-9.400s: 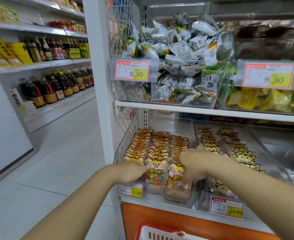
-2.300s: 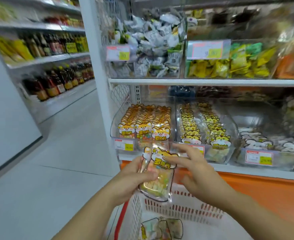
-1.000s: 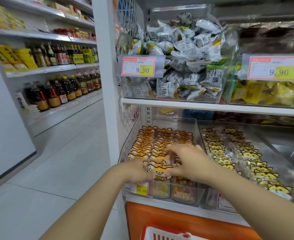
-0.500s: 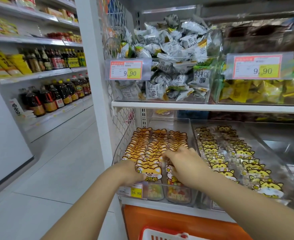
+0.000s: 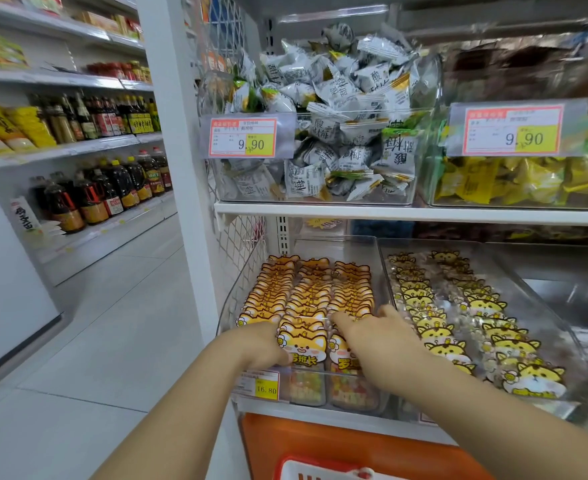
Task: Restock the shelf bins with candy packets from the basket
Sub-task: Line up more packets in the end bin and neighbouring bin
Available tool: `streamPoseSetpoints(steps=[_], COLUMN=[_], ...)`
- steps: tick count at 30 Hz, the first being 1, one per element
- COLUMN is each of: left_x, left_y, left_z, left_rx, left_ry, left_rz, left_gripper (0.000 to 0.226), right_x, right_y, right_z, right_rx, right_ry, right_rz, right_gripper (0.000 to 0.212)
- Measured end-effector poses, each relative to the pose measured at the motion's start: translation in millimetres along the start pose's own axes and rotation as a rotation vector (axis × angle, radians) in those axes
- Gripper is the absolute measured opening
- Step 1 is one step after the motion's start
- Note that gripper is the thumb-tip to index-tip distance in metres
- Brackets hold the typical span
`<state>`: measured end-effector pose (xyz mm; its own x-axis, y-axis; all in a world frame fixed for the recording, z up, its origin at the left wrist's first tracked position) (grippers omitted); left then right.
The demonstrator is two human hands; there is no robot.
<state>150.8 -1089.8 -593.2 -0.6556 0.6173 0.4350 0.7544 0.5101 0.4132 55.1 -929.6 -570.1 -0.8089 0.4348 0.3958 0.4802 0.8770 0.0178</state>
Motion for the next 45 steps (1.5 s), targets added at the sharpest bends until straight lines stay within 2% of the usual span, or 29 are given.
streamPoseSetpoints(steps=[5,9,13,16,18,20,21,26,30,34,37,40,45], left_x=[3.4,5.9,6.3,3.5,4.5,5.7,5.6,1.6,-1.4,-5.4,-5.9,-5.7,-2.6], left_y=[3.2,3.5,3.8,6.2,10.2,12.2,13.7,15.6,13.9,11.8,11.6,10.9,8.3], left_z=[-4.4,-6.7,-4.3,-4.5,-6.2,-5.9,-6.0,-7.2,-5.4,-5.6,-5.6,-6.3,-8.2], left_rx=[-0.03,-0.08,-0.086,-0.085,-0.051,0.002,0.03,0.115,0.116,0.091,0.073,0.063,0.003], left_ry=[-0.074,-0.072,-0.084,-0.049,-0.028,0.015,0.028,0.058,0.064,0.099,0.091,0.082,0.026], left_rz=[-0.025,-0.023,-0.015,-0.033,-0.035,-0.016,-0.002,0.007,0.004,-0.013,-0.009,-0.007,-0.023], left_gripper=[0.074,0.066,0.085,0.088,0.069,0.034,0.024,0.027,0.027,0.028,0.023,0.034,0.04], right_x=[8.8,3.4,-2.5,1.3,7.7,12.6,13.5,14.3,26.6,31.5,30.7,38.3,42.1], right_y=[-10.7,-9.4,-7.7,-8.6,-8.3,-8.3,-8.1,-3.3,-4.8,-20.4,-25.0,-24.5,-19.7], right_z=[-21.3,-7.5,10.3,10.7,6.1,4.8,5.5,9.4,4.3,8.5,-0.2,-22.3,-29.9], right_rx=[-0.013,-0.038,-0.019,-0.04,-0.023,0.002,0.004,0.058,0.054,-0.023,0.014,0.116,0.066], right_ry=[0.065,0.086,0.113,0.148,0.147,0.124,0.114,0.074,-0.132,-0.073,-0.011,0.024,0.028], right_rz=[-0.128,-0.142,-0.105,-0.06,-0.001,0.033,0.043,0.066,0.103,0.031,0.002,0.017,-0.016], right_gripper=[0.065,0.082,0.093,0.087,0.069,0.054,0.05,0.041,0.035,0.021,0.032,0.044,0.043])
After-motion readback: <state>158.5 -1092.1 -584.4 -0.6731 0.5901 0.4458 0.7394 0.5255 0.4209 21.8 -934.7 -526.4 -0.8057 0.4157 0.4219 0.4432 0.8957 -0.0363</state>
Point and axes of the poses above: each hand's wrist, its own y-axis away from the middle knuckle, its own z-axis out of the palm, x = y × z, the point moved 3 cm from there along -y, towards the middle knuckle, and after that the axes turned 10 degrees about y, right-handed, at the moved point
